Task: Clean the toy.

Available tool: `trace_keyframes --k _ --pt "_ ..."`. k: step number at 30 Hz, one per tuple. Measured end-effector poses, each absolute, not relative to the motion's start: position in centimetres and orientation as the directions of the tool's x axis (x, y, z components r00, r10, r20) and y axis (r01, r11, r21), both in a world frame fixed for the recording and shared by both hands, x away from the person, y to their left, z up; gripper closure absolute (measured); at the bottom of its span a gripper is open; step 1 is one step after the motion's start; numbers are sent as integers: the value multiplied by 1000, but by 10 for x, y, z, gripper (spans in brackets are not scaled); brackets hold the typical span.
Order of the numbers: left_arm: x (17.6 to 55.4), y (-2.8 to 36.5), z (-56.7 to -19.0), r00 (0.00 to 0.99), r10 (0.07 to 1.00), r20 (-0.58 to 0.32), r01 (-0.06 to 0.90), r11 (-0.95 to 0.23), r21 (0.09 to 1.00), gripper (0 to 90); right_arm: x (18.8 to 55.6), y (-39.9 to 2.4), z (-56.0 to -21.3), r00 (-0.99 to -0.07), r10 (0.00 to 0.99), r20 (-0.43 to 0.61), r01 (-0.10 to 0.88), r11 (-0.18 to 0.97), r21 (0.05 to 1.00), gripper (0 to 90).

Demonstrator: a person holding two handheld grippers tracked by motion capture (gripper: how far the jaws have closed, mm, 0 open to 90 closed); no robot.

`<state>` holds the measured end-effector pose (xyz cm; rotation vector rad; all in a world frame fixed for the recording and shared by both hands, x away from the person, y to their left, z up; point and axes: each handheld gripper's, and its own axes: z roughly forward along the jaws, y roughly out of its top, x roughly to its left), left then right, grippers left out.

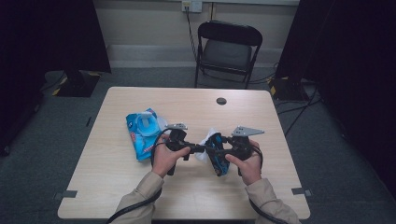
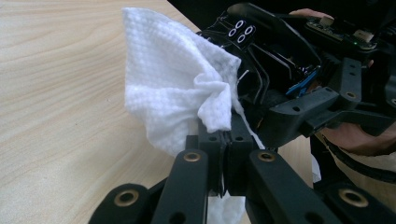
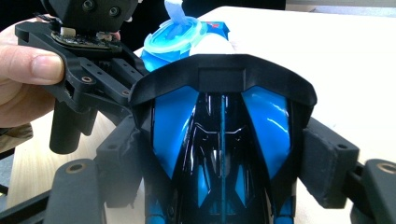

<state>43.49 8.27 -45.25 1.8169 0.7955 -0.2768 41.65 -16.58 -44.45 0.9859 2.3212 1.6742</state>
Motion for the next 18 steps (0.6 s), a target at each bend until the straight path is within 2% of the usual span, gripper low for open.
trace_keyframes --k 13,18 --pt "434 83 -452 745 408 -527 638 -210 741 882 416 -163 -443 -785 554 277 430 167 887 256" --pt "434 80 -454 751 389 -534 636 -210 742 881 415 -162 -440 -788 549 277 426 163 890 256"
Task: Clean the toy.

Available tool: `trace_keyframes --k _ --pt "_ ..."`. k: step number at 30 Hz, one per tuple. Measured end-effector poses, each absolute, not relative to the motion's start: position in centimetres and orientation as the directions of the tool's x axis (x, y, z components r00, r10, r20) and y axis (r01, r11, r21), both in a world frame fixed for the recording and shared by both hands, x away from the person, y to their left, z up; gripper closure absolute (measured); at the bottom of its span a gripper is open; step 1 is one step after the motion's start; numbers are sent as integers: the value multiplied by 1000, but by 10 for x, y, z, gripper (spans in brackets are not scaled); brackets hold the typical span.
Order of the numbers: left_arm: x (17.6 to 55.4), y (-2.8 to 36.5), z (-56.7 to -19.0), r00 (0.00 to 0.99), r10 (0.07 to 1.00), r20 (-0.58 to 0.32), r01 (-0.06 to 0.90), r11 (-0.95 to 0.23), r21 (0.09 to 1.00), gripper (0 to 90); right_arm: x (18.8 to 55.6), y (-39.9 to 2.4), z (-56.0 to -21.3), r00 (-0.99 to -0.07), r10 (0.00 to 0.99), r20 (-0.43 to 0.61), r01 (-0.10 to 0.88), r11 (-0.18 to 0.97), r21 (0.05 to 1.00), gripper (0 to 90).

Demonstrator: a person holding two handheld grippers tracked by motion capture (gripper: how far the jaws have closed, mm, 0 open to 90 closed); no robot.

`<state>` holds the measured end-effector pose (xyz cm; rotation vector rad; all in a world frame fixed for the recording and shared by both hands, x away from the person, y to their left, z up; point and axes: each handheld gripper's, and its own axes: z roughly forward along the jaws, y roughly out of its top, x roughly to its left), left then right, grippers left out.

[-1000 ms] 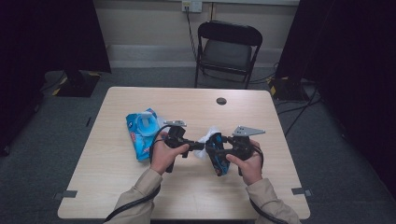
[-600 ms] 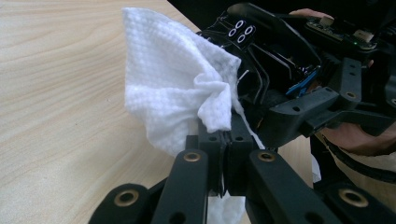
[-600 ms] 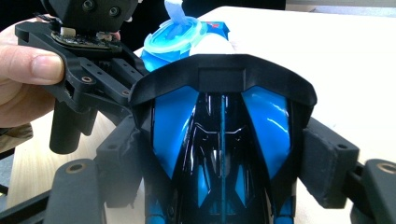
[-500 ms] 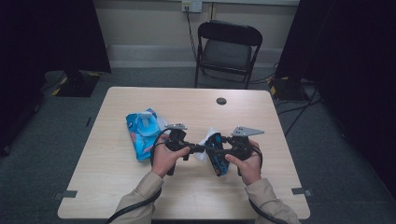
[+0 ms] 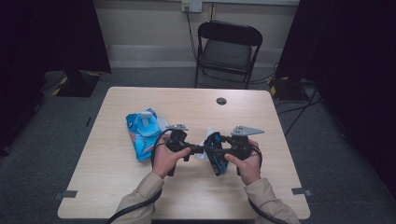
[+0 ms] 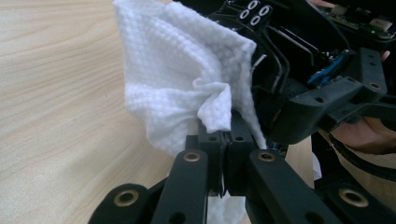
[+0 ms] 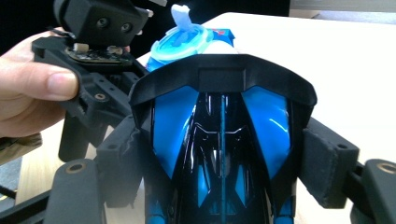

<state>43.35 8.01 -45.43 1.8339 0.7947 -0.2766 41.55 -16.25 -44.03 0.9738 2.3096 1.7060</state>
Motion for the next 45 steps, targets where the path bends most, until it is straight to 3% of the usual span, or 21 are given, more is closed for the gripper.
trace_keyframes --k 13,16,20,34,45 --pt "431 79 -456 751 394 -530 638 -224 737 881 416 -162 -441 -788 545 286 431 158 888 256" --pt "430 76 -460 762 407 -503 631 -292 719 882 416 -162 -440 -788 542 291 430 147 891 256" --pt "428 73 -466 752 376 -542 647 -262 716 882 416 -160 -435 -793 540 281 417 146 897 256" --pt "416 59 -484 758 343 -555 651 -332 683 882 419 -161 -433 -786 550 284 419 136 898 256" --pt "418 73 -485 741 372 -560 667 -305 680 882 418 -168 -430 -782 559 277 414 133 901 256"
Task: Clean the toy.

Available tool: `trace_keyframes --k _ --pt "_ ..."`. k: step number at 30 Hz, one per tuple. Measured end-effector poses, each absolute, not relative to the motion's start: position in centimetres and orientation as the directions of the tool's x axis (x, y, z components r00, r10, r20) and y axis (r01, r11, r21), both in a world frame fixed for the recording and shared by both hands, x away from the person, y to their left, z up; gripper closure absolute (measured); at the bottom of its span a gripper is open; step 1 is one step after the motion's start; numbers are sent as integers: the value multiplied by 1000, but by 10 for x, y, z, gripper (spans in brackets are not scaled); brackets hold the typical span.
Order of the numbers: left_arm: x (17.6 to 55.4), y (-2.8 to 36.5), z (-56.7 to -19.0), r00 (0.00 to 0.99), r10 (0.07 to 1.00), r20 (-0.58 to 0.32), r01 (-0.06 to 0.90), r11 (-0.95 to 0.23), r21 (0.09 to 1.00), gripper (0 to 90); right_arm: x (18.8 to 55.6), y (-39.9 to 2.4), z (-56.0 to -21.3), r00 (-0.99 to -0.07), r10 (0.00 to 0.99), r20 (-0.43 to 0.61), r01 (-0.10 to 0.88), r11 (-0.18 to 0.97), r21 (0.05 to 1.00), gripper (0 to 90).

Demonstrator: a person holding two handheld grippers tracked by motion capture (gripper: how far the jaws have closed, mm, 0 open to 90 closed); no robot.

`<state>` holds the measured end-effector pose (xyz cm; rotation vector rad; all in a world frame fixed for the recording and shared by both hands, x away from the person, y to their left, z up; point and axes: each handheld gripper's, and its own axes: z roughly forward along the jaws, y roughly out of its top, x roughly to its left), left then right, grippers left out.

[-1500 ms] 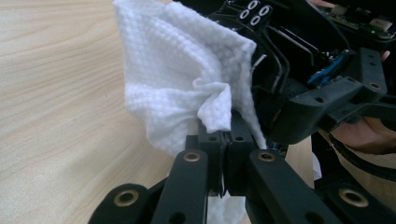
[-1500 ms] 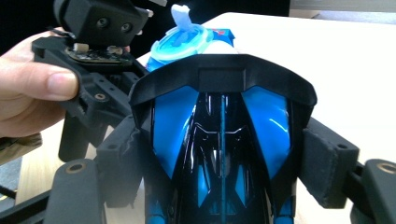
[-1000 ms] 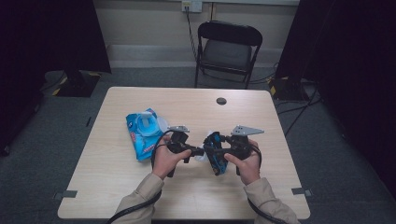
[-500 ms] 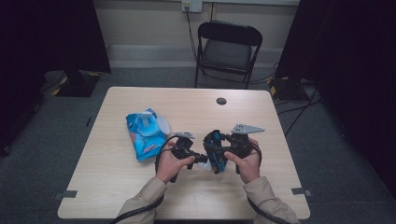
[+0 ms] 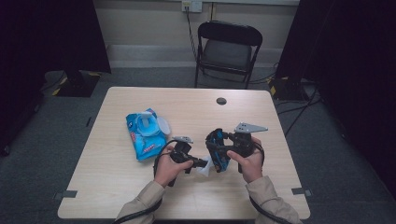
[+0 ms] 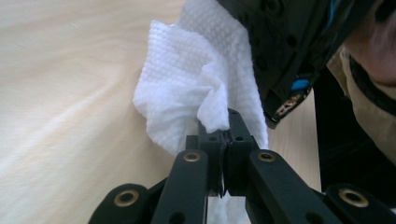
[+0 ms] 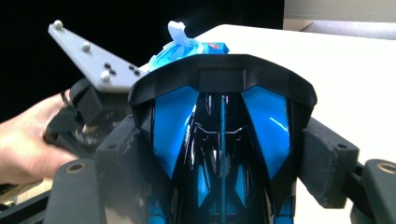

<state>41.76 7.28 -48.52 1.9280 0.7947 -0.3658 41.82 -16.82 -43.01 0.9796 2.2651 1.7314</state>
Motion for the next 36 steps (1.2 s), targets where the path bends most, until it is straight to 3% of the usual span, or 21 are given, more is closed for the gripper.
trace_keyframes --k 21,36 --pt "442 124 -432 725 460 -512 635 -158 757 883 414 -170 -439 -777 562 282 428 144 892 256" --pt "445 116 -416 752 406 -520 613 -140 777 882 415 -167 -444 -778 559 286 436 153 887 256"
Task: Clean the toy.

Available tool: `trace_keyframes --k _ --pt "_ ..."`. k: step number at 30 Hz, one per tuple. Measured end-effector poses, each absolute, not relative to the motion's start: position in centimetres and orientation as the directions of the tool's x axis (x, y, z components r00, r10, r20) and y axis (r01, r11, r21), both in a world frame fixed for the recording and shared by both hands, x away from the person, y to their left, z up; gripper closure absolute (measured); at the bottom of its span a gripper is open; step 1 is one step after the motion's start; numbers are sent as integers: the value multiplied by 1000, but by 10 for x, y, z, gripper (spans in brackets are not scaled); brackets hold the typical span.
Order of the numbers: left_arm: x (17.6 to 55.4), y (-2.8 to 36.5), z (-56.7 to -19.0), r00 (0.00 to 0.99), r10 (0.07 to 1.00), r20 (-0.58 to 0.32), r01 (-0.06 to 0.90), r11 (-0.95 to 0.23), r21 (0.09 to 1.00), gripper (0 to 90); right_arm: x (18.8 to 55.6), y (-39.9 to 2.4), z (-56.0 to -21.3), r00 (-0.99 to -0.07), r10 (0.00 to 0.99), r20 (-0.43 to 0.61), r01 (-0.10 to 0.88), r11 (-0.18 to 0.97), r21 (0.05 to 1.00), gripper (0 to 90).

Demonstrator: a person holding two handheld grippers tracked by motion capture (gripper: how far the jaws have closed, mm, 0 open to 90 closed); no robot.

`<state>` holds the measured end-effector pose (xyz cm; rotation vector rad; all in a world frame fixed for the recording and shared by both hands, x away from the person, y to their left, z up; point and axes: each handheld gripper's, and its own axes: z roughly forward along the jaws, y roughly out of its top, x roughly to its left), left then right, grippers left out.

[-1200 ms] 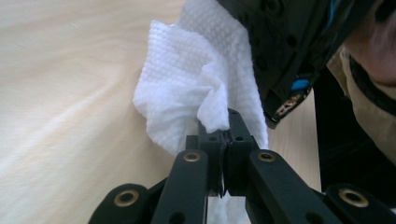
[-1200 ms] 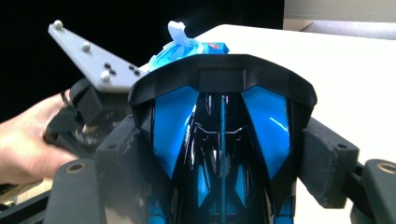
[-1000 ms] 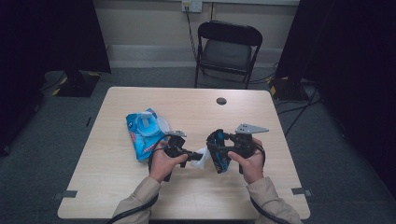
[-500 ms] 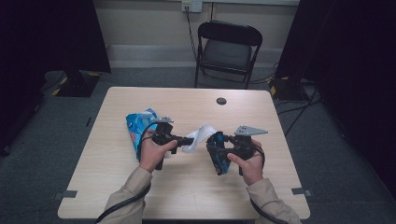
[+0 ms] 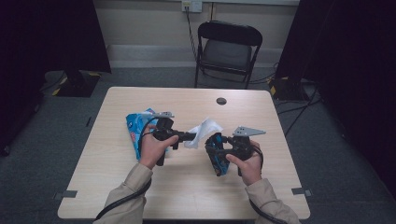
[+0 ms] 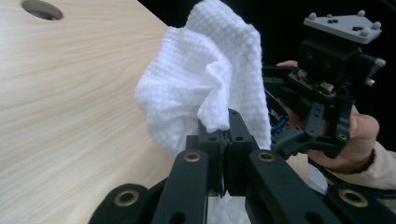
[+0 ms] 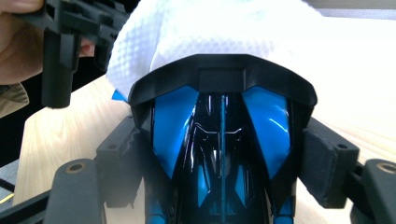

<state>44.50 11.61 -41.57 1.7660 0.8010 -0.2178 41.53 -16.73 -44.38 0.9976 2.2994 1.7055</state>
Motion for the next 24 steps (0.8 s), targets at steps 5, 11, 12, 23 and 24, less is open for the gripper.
trace_keyframes --k 5,11,12,23,24 --pt "443 107 -422 756 388 -528 620 -163 767 882 415 -168 -443 -780 556 287 435 152 888 256" --pt "443 97 -429 755 374 -538 629 -183 756 882 415 -168 -441 -782 554 286 432 150 889 256" --pt "443 96 -430 757 372 -537 629 -191 754 882 415 -168 -441 -782 554 287 434 152 888 256" --pt "441 87 -439 753 374 -541 637 -209 742 882 416 -167 -442 -783 551 289 433 148 889 256" --pt "440 86 -440 752 377 -540 638 -214 739 882 416 -167 -441 -783 550 291 434 149 888 255"
